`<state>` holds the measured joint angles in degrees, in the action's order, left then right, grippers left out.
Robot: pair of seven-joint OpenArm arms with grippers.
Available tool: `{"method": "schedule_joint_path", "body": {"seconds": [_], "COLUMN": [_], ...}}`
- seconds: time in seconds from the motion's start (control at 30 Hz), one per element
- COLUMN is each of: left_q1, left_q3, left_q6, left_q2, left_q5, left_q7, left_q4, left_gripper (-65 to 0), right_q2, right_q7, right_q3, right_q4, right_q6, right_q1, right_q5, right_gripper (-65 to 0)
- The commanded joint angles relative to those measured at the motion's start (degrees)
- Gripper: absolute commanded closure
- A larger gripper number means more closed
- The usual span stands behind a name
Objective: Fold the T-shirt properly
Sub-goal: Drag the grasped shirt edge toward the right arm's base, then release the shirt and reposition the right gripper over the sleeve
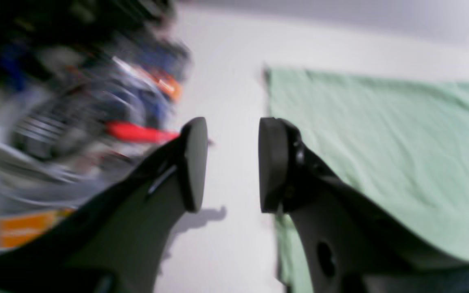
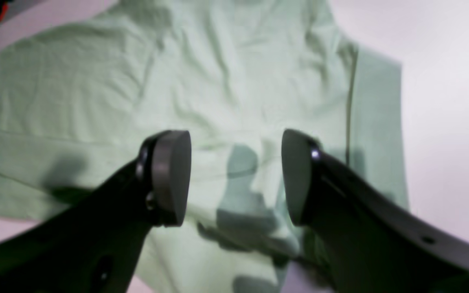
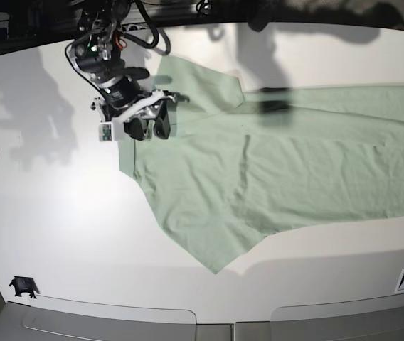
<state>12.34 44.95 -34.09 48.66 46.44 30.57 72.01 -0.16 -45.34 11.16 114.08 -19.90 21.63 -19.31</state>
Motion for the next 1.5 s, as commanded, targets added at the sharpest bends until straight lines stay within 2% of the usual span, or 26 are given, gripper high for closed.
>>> {"method": "schedule_joint_path", "body": {"seconds": [0.0,0.13,0.23,0.3,0.47,0.57,0.67,0.8,0.93,1.13,1.2,1.33,1.47], "left_q1": [-0.44,-0.44,-0.46,-0.44,-0.44,-0.44,-0.44,-0.44,-0.44,-0.44,-0.44,-0.42,-0.44], "left_q3": [1.88,5.22,5.33,5.33,5.31,5.31,5.31,5.31,5.31,5.31,5.31,5.31,5.31], "left_q6": [0.02,0.07,0.04,0.04,0.04,0.04,0.02,0.02,0.04,0.02,0.02,0.02,0.02], "left_q2": [2.58,5.14,6.29,6.27,5.60,5.49,5.49,5.49,5.49,5.49,5.49,5.49,5.49], "left_q5": [1.20,1.20,1.20,1.22,1.79,1.79,1.79,1.81,1.81,1.79,1.79,1.79,1.79], "left_q7": [-1.27,-0.48,-0.37,-0.48,-0.44,-0.39,-0.37,-0.42,-0.42,-0.35,-0.15,-0.17,-0.17], "left_q4": [0.85,0.85,0.85,0.85,0.83,0.83,0.83,0.83,0.83,0.83,0.83,0.83,0.83], "left_gripper": [-19.4,-19.4,-19.4,-19.4,-19.4,-19.4,-19.4,-19.4,-19.4,-19.4,-19.4,-19.4,-19.4], "right_q2": [0.04,0.02,0.00,0.00,0.00,0.00,0.00,0.00,0.00,0.00,0.00,0.00,0.00], "right_q7": [0.79,-0.24,-0.81,-0.81,0.24,2.69,3.98,3.96,2.38,0.50,0.52,0.79,1.03], "right_q3": [0.39,1.79,3.15,3.13,3.15,3.15,3.13,3.08,2.69,-1.51,-2.89,-4.48,-4.37], "right_q4": [1.60,2.51,2.51,2.51,1.62,-1.99,-6.67,-11.89,-14.32,-14.32,-14.32,-14.32,-14.32], "right_q6": [-0.28,-0.28,-0.26,-0.28,0.48,1.36,1.40,1.36,-0.98,-0.98,-0.98,-0.98,-0.94], "right_q1": [1.16,6.73,11.13,13.68,17.62,18.10,18.05,18.05,18.08,18.08,18.08,18.08,18.08], "right_q5": [-0.39,-2.01,-7.19,-9.97,-9.68,-9.99,-13.03,-17.40,-21.81,-21.84,-21.86,-21.84,-21.81], "right_gripper": [-33.3,-33.3,-33.3,-33.3,-33.3,-33.3,-33.3,-33.3,-33.3,-33.3,-30.9,-22.1,-21.5]}}
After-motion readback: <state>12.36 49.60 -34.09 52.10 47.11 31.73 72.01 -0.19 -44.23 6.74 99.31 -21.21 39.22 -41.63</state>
